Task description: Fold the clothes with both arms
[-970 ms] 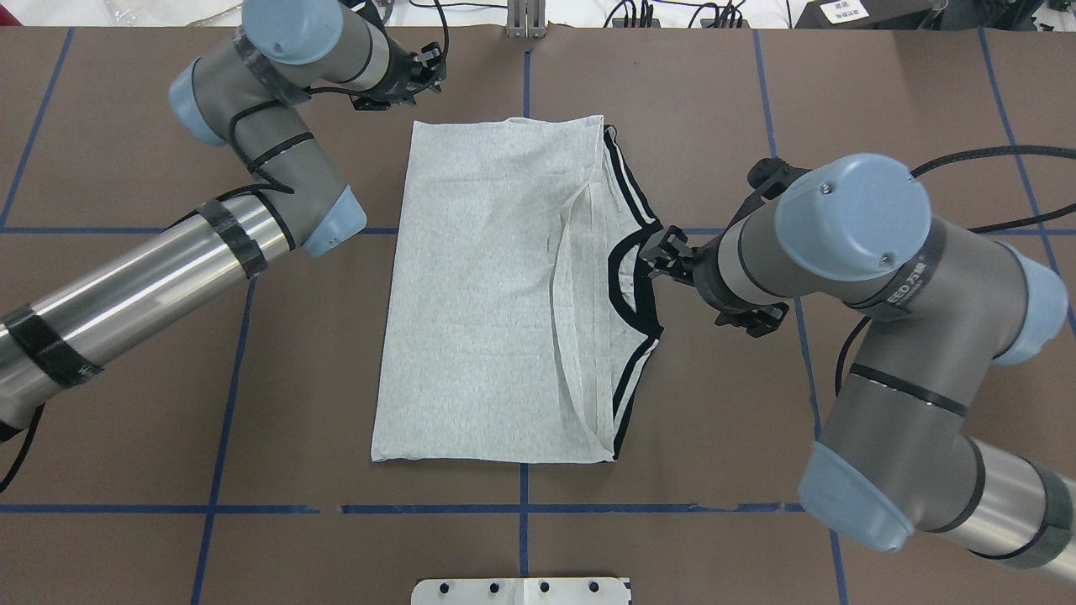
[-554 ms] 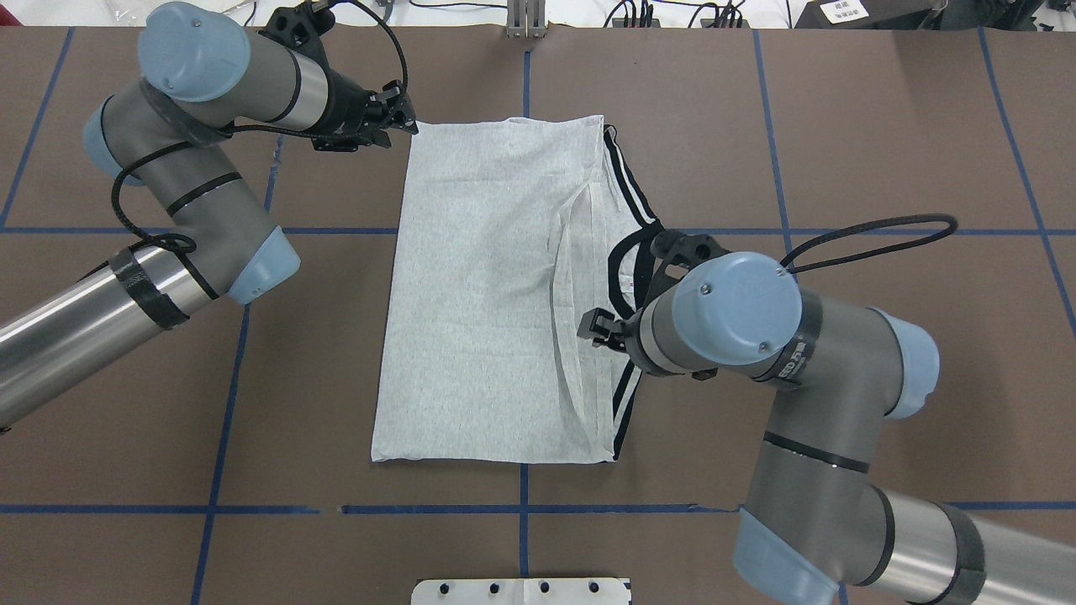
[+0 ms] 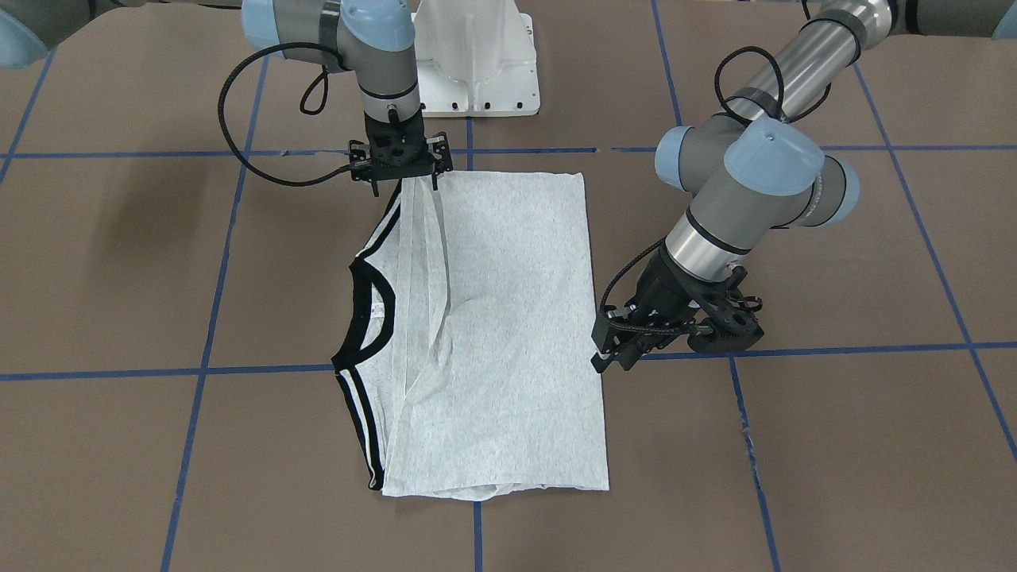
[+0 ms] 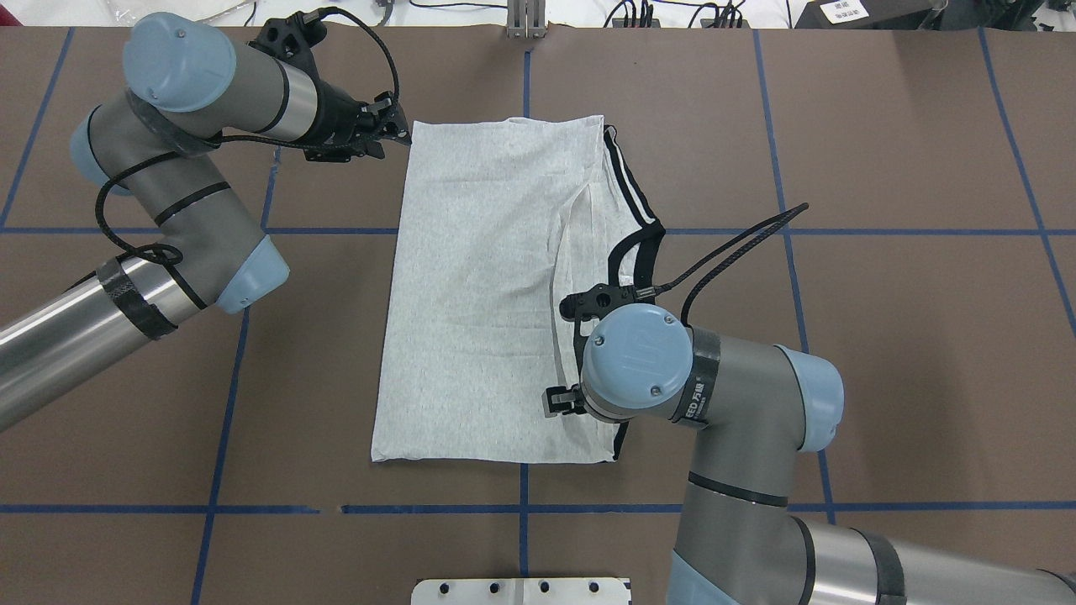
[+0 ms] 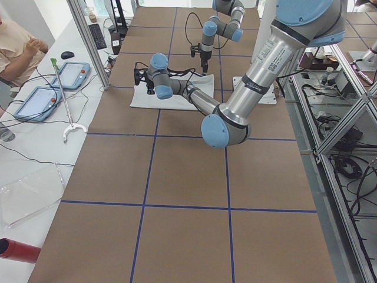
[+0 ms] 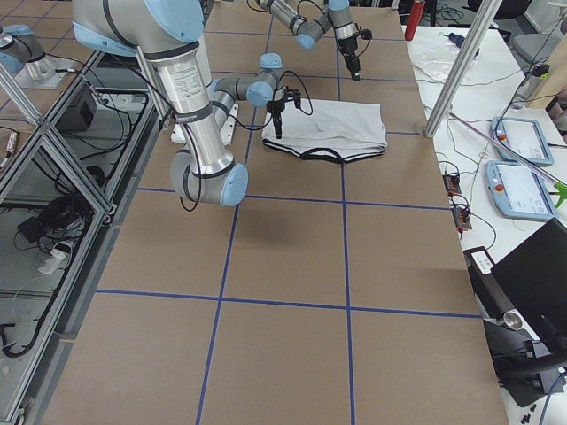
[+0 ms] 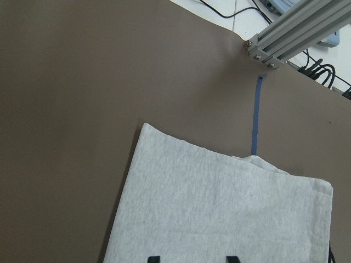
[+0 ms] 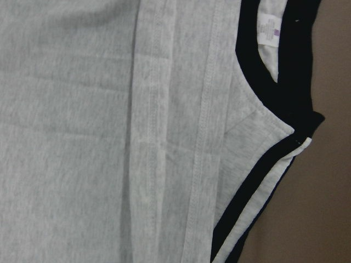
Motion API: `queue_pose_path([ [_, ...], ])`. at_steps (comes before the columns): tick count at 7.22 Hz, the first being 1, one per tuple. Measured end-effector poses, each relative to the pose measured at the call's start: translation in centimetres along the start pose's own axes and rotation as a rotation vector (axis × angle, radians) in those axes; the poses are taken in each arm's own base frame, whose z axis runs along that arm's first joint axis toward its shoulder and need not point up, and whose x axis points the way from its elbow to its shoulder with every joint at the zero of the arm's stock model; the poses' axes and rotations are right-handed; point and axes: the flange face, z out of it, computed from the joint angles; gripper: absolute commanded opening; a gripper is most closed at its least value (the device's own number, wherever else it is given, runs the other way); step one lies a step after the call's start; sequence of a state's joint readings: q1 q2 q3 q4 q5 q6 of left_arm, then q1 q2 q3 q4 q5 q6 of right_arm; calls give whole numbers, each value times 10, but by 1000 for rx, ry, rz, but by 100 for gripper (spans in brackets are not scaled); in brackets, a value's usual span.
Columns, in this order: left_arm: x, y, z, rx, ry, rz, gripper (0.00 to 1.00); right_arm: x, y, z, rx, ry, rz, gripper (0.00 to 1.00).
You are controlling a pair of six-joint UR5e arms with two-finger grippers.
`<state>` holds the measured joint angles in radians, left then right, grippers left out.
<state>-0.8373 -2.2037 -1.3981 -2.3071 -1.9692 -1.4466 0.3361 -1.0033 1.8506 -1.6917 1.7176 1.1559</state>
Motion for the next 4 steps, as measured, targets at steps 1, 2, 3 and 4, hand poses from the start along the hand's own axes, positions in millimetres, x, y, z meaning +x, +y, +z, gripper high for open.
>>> queue_pose_path([
  [1, -1, 2, 2, -3, -3, 0, 50, -7, 7, 4, -12, 11, -30, 100],
  [2, -3, 4, 4, -5, -6, 0, 50, -12, 13, 9, -21, 20, -46, 100],
  [3, -4, 5, 5, -6, -8, 0, 50, -14, 16, 16, -28, 30, -53, 100],
  [4, -4, 5, 4, -6, -7, 0, 50, -12, 15, 23, -32, 45, -66, 100],
])
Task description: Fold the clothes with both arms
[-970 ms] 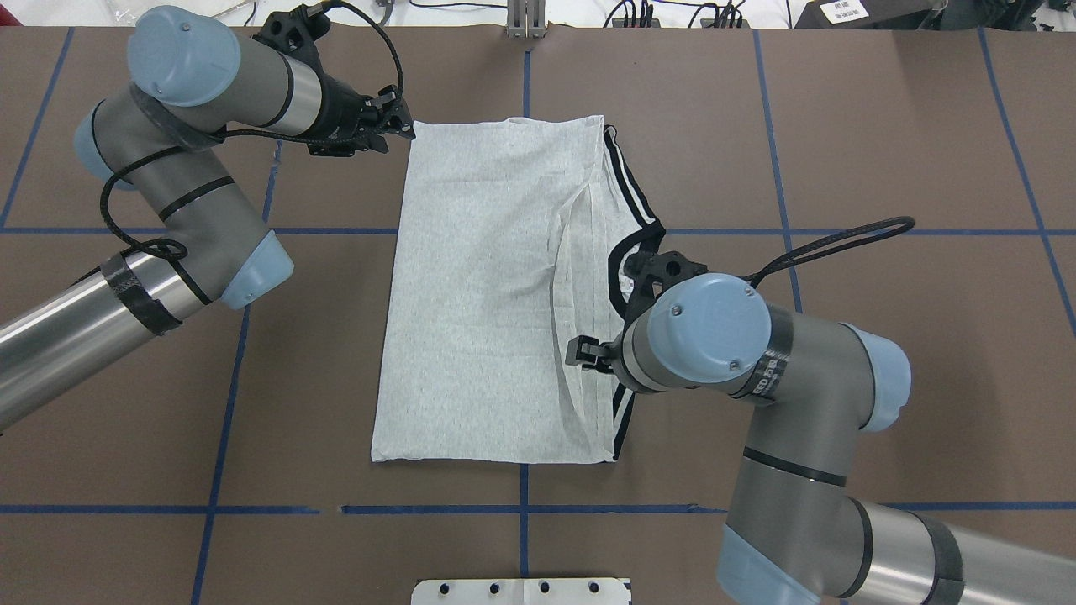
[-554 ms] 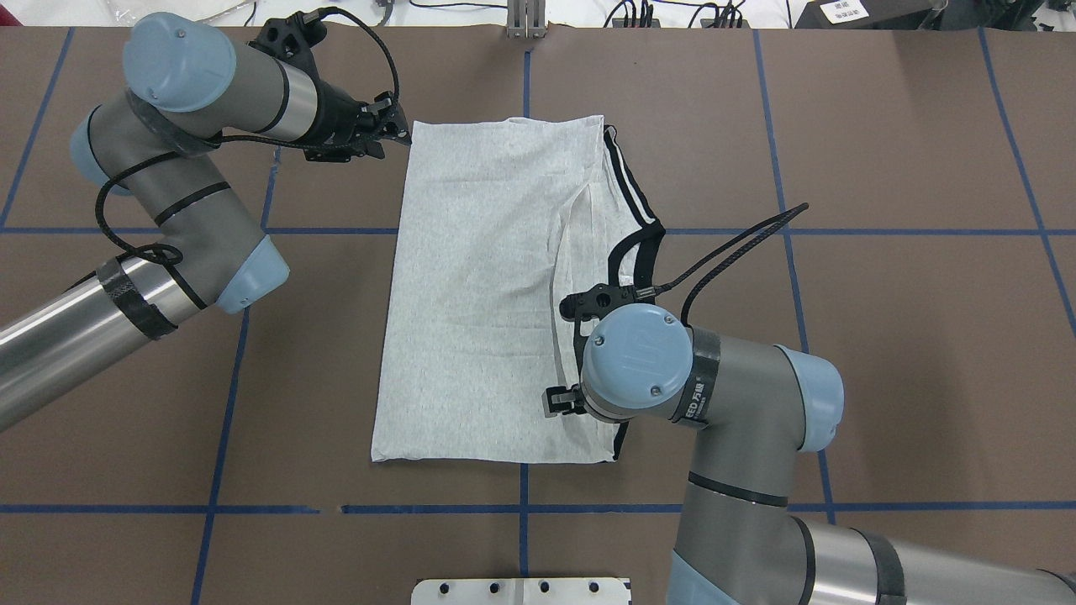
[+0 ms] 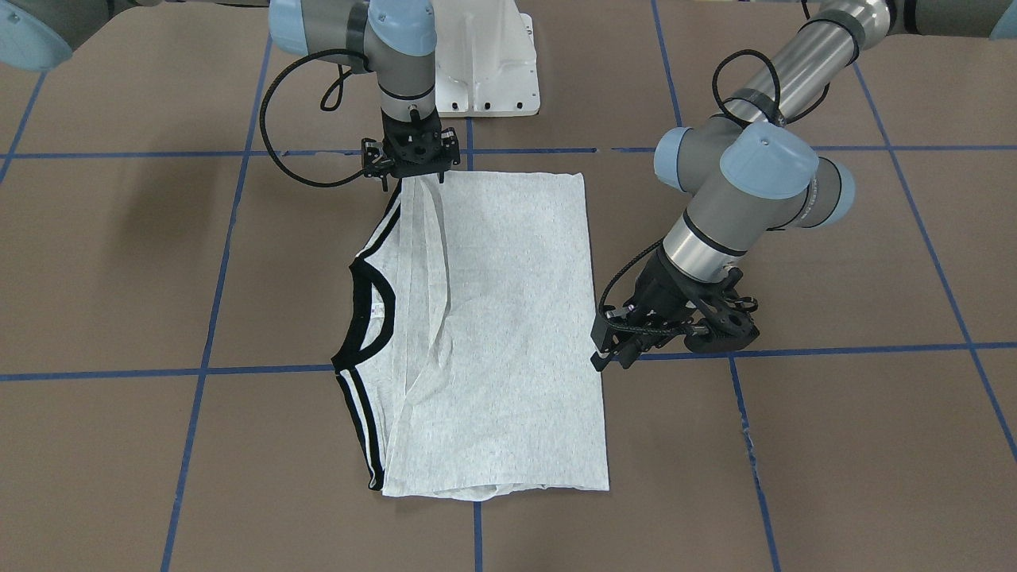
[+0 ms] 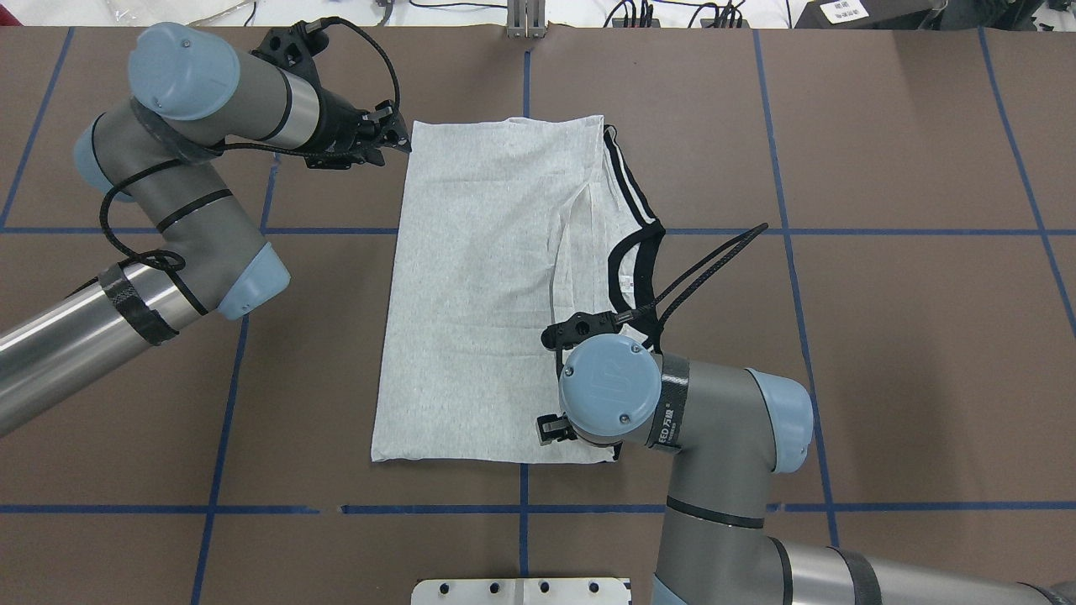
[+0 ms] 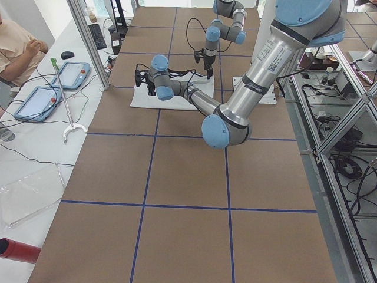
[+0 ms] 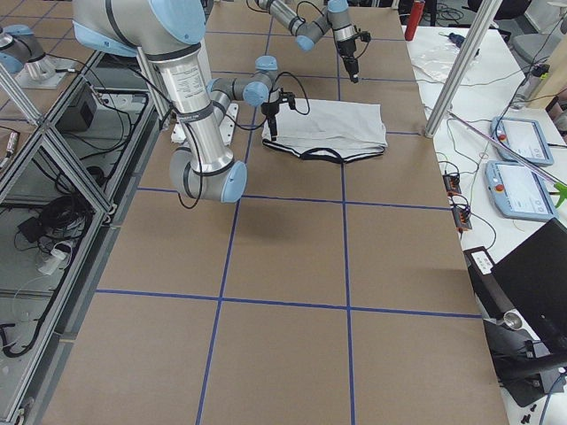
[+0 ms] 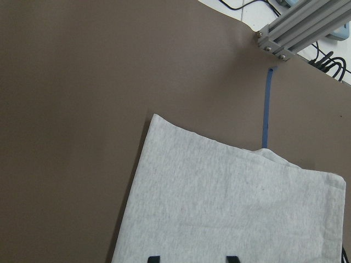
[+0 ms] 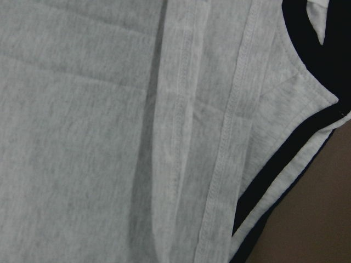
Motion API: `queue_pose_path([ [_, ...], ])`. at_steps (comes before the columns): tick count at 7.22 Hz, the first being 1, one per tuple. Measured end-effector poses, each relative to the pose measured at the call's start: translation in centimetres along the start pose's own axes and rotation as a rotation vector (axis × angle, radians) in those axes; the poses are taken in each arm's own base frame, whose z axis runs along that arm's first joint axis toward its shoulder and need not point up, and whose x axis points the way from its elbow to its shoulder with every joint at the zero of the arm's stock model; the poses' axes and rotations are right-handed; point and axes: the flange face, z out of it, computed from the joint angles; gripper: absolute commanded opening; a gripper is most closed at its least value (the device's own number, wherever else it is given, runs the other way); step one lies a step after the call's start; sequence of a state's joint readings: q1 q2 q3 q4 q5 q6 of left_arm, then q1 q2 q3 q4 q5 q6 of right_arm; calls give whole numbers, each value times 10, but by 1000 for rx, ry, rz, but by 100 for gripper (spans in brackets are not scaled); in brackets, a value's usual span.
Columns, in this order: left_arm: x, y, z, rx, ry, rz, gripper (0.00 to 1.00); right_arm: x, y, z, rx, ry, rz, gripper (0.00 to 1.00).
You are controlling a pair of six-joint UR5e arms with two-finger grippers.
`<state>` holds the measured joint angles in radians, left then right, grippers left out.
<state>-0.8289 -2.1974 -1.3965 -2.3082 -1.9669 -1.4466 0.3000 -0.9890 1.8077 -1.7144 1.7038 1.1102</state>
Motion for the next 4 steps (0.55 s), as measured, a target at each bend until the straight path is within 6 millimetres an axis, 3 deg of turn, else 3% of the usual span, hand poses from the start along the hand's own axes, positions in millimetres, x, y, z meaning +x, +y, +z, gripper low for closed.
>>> queue_pose_path([
  [1, 1, 1, -1, -1, 1, 0, 50, 9, -3, 6, -1, 16, -20, 100],
  [2, 1, 1, -1, 0, 2, 0, 50, 32, -1, 11, -3, 36, -24, 100],
  [4, 4, 1, -5, 0, 5, 1, 50, 89, 25, 1, -4, 44, -22, 100],
])
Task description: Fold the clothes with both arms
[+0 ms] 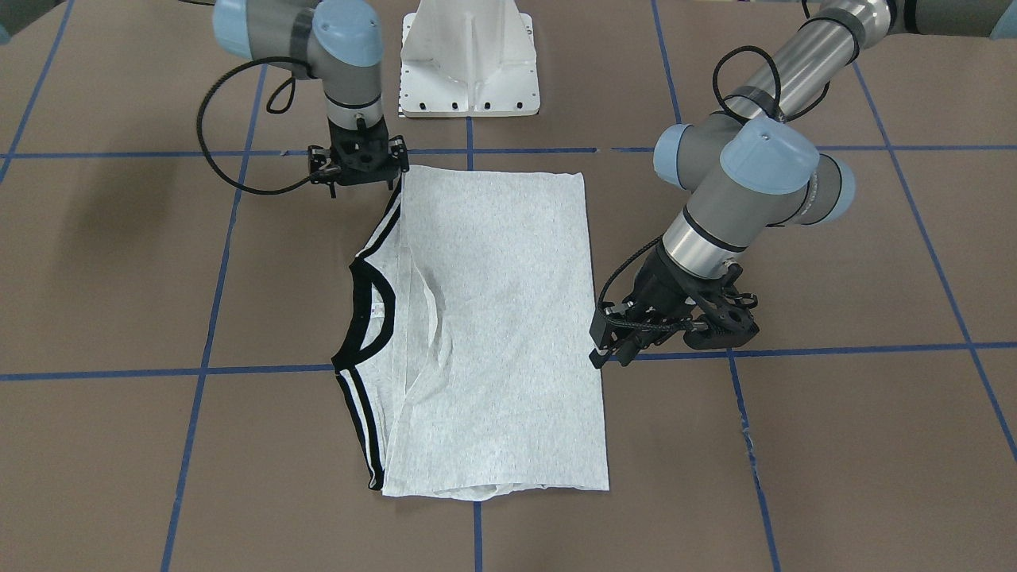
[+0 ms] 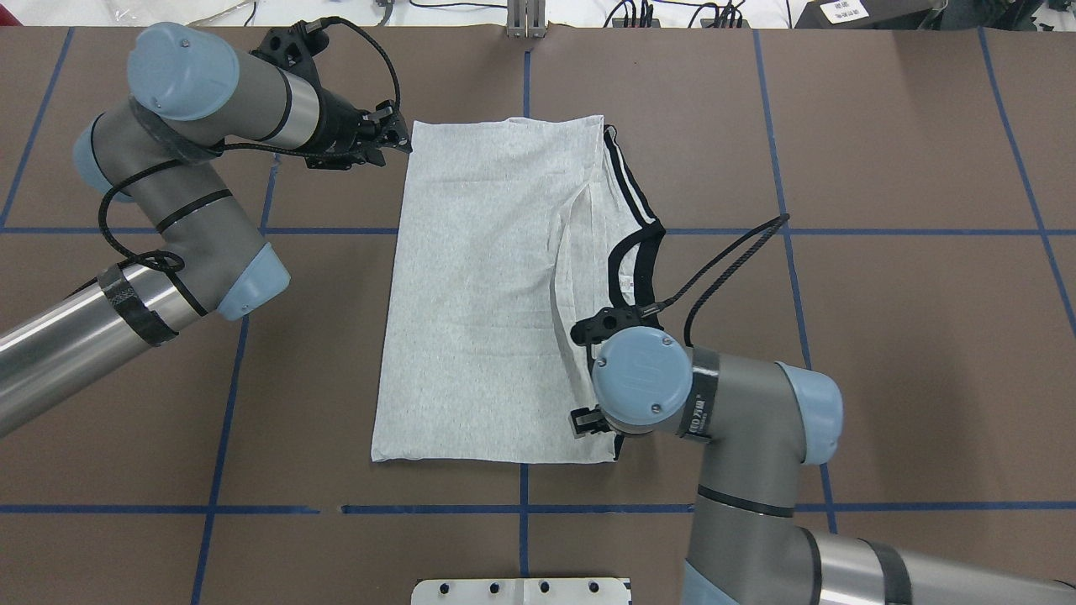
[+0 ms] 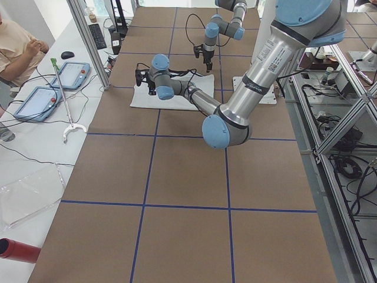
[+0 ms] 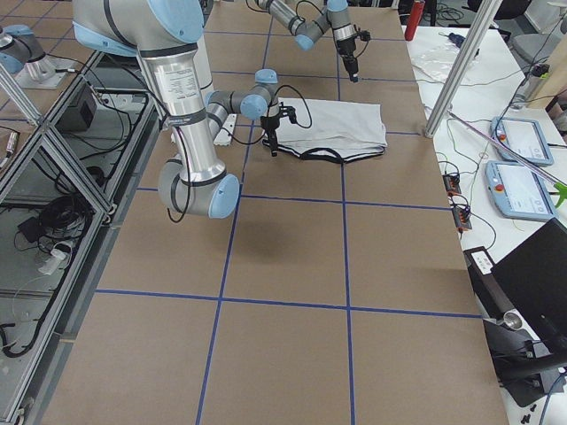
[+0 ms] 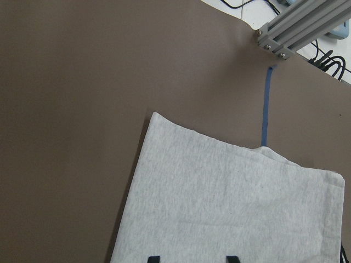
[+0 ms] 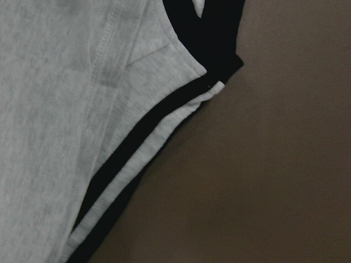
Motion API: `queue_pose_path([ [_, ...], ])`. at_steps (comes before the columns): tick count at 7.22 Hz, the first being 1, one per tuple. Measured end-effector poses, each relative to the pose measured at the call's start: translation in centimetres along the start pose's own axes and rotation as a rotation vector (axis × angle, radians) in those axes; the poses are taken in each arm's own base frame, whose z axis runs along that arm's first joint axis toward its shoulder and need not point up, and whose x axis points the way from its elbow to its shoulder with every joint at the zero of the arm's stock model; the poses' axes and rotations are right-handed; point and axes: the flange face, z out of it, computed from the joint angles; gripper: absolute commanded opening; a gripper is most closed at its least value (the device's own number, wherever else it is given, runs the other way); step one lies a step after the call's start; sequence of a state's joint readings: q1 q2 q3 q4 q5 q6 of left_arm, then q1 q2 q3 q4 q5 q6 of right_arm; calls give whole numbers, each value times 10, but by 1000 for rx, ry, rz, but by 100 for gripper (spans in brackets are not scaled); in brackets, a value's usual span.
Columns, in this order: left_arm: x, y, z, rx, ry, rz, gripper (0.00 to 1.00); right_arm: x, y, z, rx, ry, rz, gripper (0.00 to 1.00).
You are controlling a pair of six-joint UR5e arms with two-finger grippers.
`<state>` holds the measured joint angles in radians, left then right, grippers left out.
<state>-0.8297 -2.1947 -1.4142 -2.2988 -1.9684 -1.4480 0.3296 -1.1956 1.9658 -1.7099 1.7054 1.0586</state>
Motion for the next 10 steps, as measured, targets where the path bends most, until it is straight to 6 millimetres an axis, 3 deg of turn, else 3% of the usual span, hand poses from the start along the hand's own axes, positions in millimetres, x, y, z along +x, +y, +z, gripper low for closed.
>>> queue_pose_path([
  [1, 1, 2, -4, -1, -3, -1, 50, 4, 9, -7, 1, -8, 5, 100],
  [2, 2, 4, -10, -3, -7, -2, 50, -5, 11, -13, 4, -22, 43, 100],
  [5, 3, 8, -19, -2, -6, -1, 50, -51, -8, -24, 36, -122, 422, 100],
  [8, 0, 9, -20, -2, -7, -2, 50, -72, -6, -1, 45, -287, 911, 100],
  [10, 0, 9, -21, -2, -7, -2, 50, -78, 12, 15, 51, -290, 1000, 100],
])
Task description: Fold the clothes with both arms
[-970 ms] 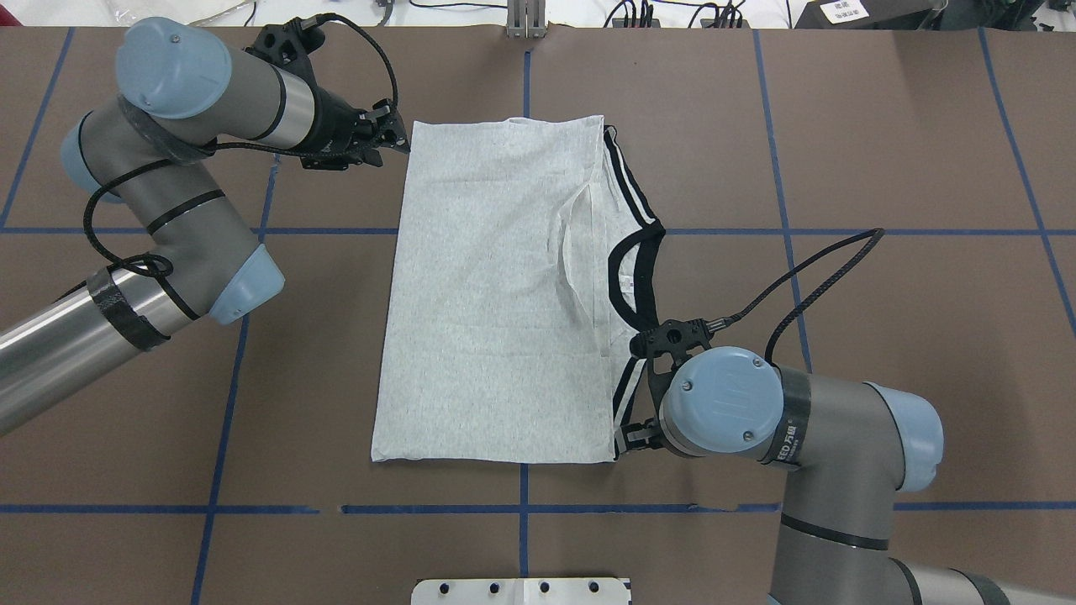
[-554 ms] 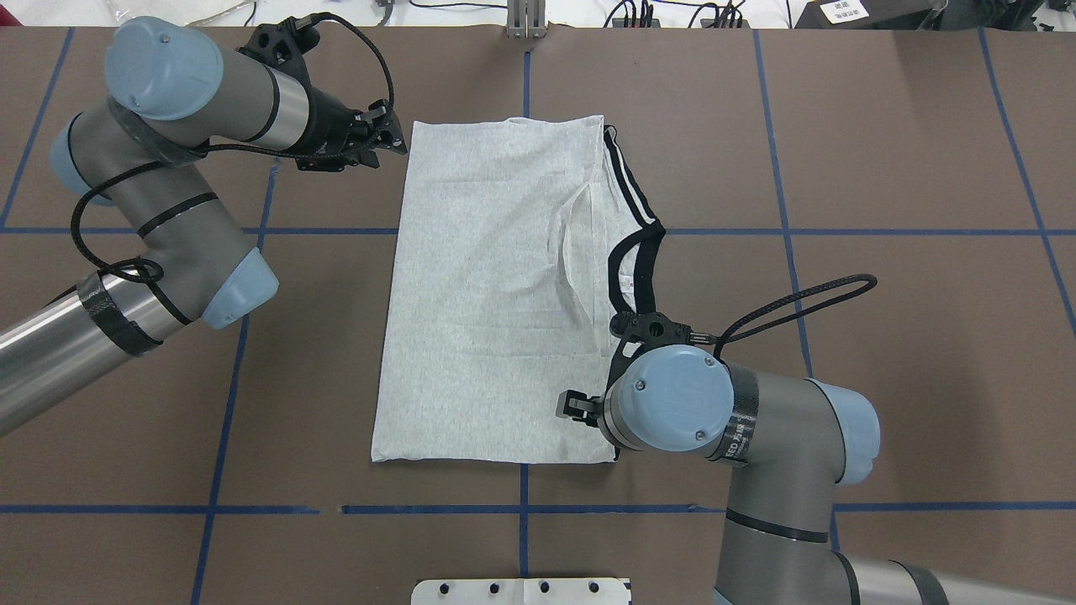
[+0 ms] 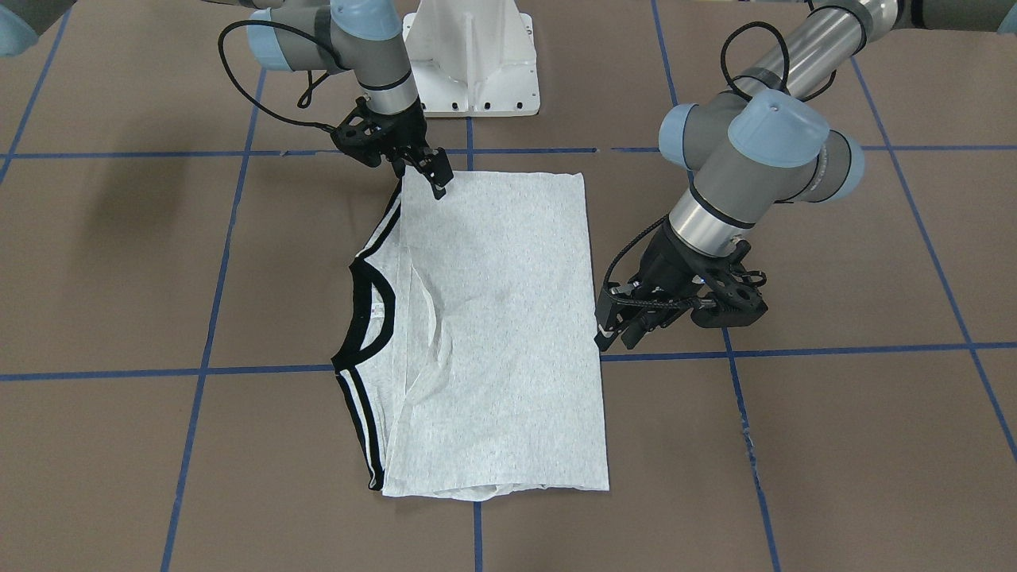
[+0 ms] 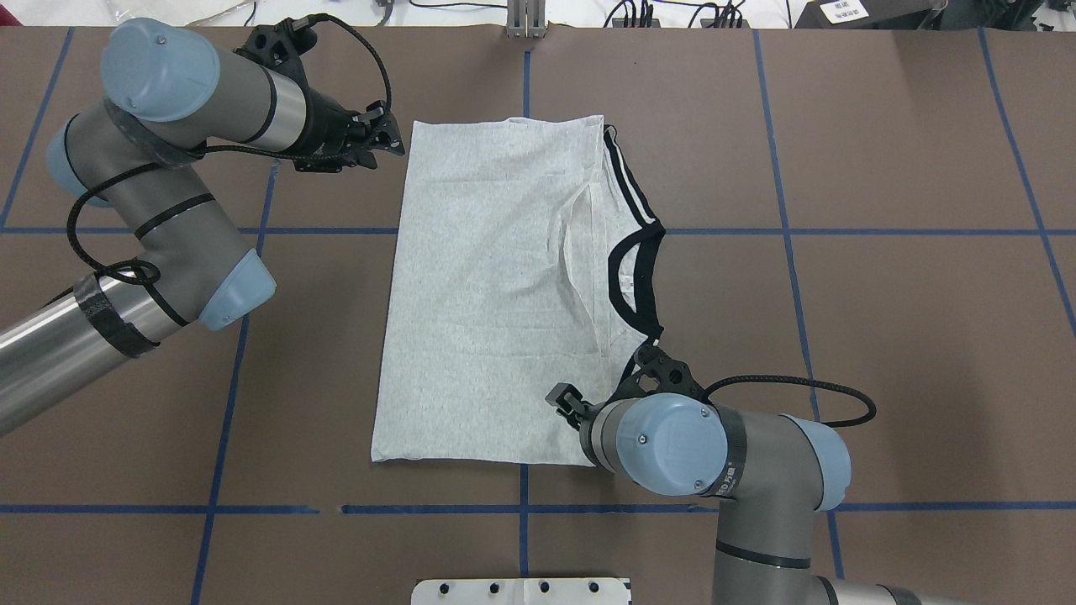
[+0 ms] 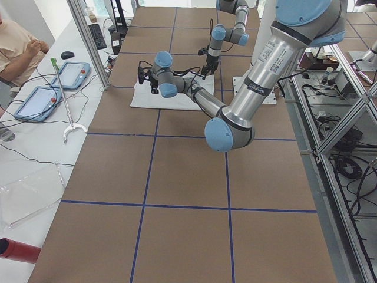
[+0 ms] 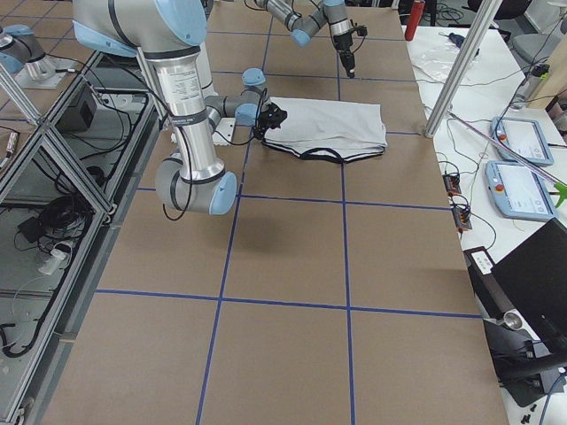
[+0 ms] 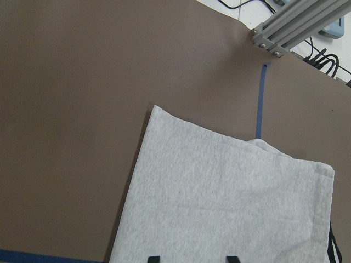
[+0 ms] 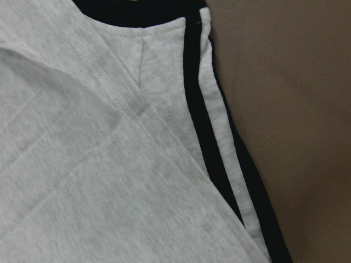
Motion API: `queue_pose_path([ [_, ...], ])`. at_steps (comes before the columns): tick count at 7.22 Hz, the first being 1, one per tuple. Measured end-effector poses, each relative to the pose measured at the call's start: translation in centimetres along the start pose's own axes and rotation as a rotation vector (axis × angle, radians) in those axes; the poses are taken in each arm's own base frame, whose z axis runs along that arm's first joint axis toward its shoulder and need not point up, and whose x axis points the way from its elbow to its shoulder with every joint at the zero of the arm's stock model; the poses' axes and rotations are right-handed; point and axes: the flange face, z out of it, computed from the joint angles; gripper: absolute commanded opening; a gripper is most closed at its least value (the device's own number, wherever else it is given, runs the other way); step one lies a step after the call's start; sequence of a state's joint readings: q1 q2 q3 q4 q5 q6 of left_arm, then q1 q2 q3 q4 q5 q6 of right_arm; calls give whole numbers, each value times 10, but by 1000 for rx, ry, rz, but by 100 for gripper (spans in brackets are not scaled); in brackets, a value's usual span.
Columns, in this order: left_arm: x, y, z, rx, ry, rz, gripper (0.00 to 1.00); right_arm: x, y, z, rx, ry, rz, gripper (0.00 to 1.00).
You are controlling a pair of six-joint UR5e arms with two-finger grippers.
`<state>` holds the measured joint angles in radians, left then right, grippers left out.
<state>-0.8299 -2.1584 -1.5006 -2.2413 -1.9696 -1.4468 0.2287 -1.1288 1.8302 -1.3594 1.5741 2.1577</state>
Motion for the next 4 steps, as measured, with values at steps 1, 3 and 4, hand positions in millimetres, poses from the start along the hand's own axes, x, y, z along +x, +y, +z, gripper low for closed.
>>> queue_pose_path([
  [1, 0, 0, -1, 0, 1, 0, 50, 7, 6, 5, 0, 9, 1, 100],
  [3, 3, 1, -4, 2, -2, -2, 50, 9, 9, 7, 0, 15, 2, 6],
  [4, 3, 1, -5, 3, -3, -2, 50, 6, 6, 5, 1, 10, 13, 0],
])
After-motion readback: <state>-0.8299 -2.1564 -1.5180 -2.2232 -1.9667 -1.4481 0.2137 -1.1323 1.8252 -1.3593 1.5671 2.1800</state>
